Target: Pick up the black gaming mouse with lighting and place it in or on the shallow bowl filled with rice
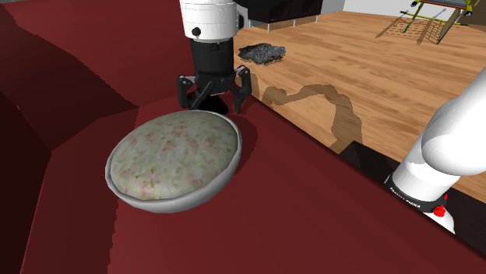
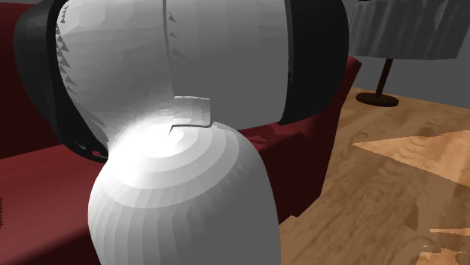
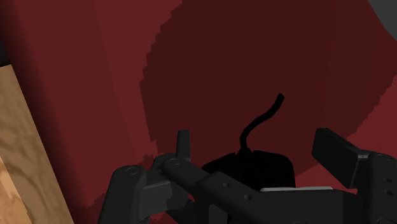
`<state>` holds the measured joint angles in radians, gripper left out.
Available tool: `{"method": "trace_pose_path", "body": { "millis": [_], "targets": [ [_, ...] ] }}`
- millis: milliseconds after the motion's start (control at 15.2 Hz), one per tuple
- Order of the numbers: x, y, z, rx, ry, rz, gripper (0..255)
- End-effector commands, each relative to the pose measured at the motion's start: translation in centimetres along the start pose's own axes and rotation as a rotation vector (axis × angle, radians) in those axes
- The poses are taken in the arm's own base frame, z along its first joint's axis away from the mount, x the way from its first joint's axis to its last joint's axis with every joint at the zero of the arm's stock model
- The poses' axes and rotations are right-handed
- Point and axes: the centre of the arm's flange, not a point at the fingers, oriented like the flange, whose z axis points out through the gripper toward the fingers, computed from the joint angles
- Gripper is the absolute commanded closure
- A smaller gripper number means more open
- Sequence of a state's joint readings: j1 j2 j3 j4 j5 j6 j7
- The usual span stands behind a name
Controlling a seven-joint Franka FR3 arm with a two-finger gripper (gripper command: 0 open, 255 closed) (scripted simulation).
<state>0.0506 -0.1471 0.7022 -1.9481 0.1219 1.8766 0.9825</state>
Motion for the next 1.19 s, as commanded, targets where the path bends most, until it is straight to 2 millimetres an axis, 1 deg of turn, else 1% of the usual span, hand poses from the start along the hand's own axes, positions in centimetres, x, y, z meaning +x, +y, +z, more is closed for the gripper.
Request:
{"method": "trace_pose_path", "body": {
  "millis": [0, 198, 264, 858, 1122],
  "targets": [
    [0.0, 0.0, 0.0, 0.000, 0.000, 0.000, 0],
    [0.0, 0.0, 0.0, 0.000, 0.000, 0.000, 0],
    [0.0, 0.0, 0.0, 0.000, 0.000, 0.000, 255],
    [0.0, 0.0, 0.0, 0.000, 0.000, 0.000, 255],
    [0.0, -0.1, -2.1, 0.000, 0.000, 0.000, 255]
  ]
}}
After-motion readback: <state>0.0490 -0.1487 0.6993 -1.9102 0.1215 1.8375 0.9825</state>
